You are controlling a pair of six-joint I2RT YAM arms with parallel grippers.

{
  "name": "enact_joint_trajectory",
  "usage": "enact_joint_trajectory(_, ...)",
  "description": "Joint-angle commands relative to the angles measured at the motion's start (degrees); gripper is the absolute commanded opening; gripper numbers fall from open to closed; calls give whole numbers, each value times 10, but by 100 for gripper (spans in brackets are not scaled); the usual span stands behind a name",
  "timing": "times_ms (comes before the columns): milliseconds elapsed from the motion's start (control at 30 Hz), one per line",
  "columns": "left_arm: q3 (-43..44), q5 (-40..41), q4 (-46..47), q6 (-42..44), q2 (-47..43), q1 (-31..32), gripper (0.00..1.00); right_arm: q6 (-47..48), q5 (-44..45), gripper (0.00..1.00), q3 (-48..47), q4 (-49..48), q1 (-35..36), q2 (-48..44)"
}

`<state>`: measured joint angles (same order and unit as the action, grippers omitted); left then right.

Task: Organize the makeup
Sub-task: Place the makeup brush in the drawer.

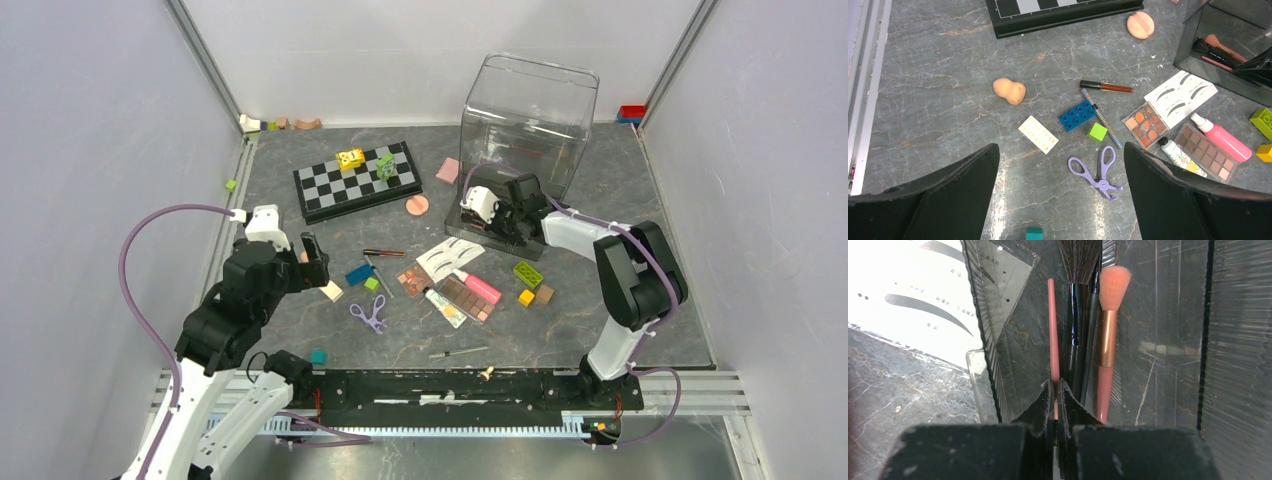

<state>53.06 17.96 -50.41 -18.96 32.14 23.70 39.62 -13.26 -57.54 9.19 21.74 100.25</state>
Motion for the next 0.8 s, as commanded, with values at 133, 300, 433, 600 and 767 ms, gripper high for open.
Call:
enact_joint_trajectory(133, 0, 6, 23, -2, 2, -3, 100, -14, -3, 9, -21, -22, -2, 34)
enact_joint_trajectory(300, 0, 5, 23, -2, 2, -3, 100, -17, -15, 22, -30, -11, -3, 27)
enact_joint_trajectory(433, 0, 6, 23, -2, 0, -3, 100, -22, -10, 27, -41, -1, -2, 9)
enact_joint_trajectory(600, 0, 6, 23, -2, 1, -3, 100, -36, -4, 30, -46, 3, -2, -28)
enact_joint_trajectory(767, 0, 4, 23, -2, 0, -3, 100, -58, -1, 30, -49, 6, -2, -70)
